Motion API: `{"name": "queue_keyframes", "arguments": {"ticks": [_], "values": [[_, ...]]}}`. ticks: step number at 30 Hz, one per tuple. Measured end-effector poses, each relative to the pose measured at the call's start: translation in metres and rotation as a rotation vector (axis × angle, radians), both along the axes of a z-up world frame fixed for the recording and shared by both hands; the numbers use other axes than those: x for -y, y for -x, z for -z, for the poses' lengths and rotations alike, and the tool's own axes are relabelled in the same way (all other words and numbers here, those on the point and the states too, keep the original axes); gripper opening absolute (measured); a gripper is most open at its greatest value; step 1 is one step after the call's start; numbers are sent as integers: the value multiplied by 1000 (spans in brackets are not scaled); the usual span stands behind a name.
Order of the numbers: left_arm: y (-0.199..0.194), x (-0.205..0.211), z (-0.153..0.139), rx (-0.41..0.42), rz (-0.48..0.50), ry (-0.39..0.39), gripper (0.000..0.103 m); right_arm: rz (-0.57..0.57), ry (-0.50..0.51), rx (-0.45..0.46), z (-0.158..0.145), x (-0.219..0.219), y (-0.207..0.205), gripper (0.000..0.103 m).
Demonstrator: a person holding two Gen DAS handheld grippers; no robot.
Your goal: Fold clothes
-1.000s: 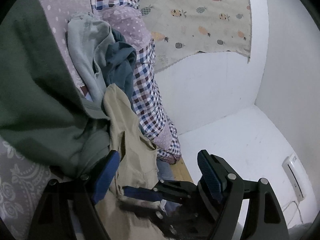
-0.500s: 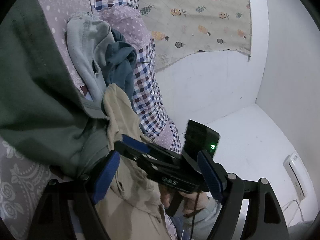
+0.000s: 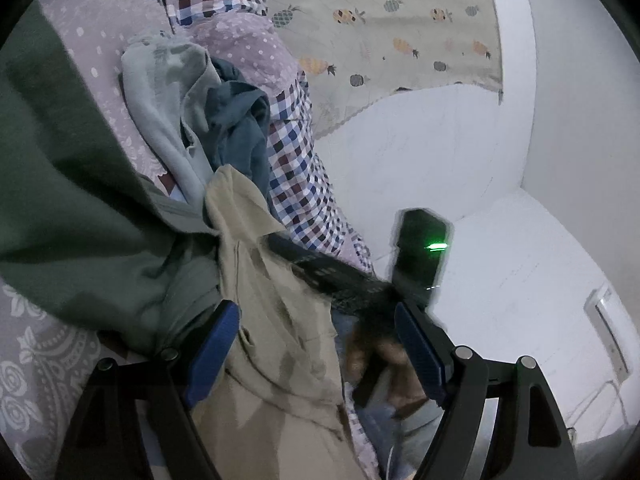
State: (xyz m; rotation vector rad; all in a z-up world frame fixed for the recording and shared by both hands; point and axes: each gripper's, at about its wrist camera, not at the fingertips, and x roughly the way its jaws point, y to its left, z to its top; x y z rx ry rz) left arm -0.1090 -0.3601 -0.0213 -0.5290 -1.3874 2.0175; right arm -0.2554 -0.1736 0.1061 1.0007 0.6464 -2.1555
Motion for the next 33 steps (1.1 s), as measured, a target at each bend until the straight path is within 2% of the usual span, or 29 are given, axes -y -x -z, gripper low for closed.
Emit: {"name": "queue_keyframes", "arguments": {"ticks": [1, 3, 5, 8, 10, 14, 18, 20, 21, 23, 24, 25, 26, 28, 31, 33], "values": [[0, -1, -1, 1, 0, 9, 83, 24, 50, -25, -17, -14, -2, 53], [0, -3, -2, 4, 1, 29, 83, 77, 111, -90, -48, -53, -12, 69], [-1, -5, -4, 5, -1, 49, 83, 132, 146, -155, -74, -97, -27, 72], [-1, -10, -7, 14, -6, 100, 83, 230, 113, -213, -79, -165, -57, 73], [0, -15, -9, 27, -6, 142, 83, 309, 73, -201, -66, -216, -75, 74], [1, -25, -11, 53, -7, 226, 83, 431, -8, -131, -23, -294, -103, 73], [3, -34, -14, 79, -8, 311, 83, 468, -76, -89, 17, -344, -130, 72], [6, -40, -15, 100, -7, 359, 83, 462, -129, -93, 37, -352, -138, 66], [7, -43, -15, 111, -7, 383, 83, 457, -157, -95, 47, -355, -140, 56], [9, -47, -15, 134, -7, 415, 83, 452, -205, -93, 67, -357, -137, 45], [9, -48, -15, 143, -9, 429, 83, 456, -212, -89, 75, -361, -135, 37], [10, -50, -15, 152, -12, 442, 83, 460, -205, -83, 82, -365, -134, 16], [9, -51, -16, 160, -17, 455, 83, 474, -200, -89, 85, -370, -134, 0], [9, -51, -16, 178, -34, 477, 82, 523, -181, -114, 86, -386, -138, 0], [9, -51, -14, 224, -66, 516, 80, 582, -79, -94, 78, -412, -144, 1], [8, -53, -17, 252, -79, 546, 80, 588, -74, -49, 84, -418, -147, 4]]}}
